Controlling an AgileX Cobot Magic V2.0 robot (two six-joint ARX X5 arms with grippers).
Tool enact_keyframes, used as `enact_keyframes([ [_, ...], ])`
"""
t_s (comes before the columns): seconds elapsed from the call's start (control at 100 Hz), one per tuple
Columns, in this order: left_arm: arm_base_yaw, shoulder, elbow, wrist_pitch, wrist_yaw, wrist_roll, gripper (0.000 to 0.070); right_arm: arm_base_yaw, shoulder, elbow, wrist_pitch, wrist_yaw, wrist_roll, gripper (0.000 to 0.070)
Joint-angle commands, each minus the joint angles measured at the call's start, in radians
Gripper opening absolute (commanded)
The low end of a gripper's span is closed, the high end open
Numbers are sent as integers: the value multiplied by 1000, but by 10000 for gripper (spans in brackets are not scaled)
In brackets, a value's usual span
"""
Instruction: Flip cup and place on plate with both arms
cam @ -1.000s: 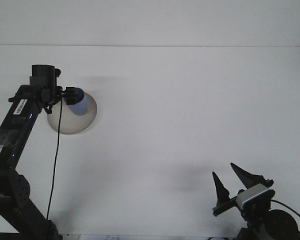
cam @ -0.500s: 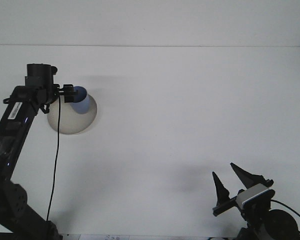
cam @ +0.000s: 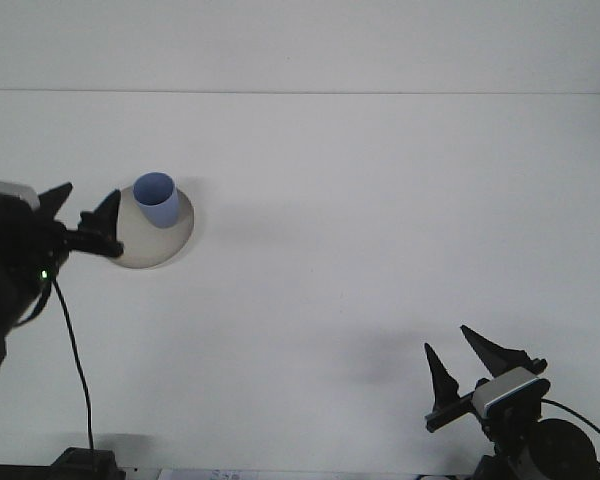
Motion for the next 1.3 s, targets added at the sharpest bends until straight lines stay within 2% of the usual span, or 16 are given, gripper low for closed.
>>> enact_keyframes([
  [0.0, -32, -87, -93, 3, 3, -36, 463, 11, 2, 2, 13, 3, -8, 424],
  [0.3, -151, -509, -581, 47, 25, -231, 463, 11, 2, 2, 21, 3, -7, 424],
  [0.46, -154, -615, -694, 35, 25, -257, 444, 12, 2, 2, 23, 2, -7, 418],
  [0.49, -154, -626, -701, 28, 25, -260, 380, 11, 2, 2, 24, 2, -7, 390],
  [0.51, -154, -631, -702, 21, 25, -259, 309, 11, 2, 2, 24, 2, -7, 351],
  [0.57, -154, -638, -702, 9, 25, -257, 16, 11, 2, 2, 24, 3, -7, 149],
  [0.58, -154, -638, -702, 8, 25, -255, 0, 11, 2, 2, 24, 3, -7, 111],
  [0.61, -154, -640, -702, 8, 25, -255, 20, 11, 2, 2, 24, 3, -7, 0],
  [1.29, -154, -644, -701, 10, 24, -256, 13, 11, 2, 2, 31, 3, -4, 2],
])
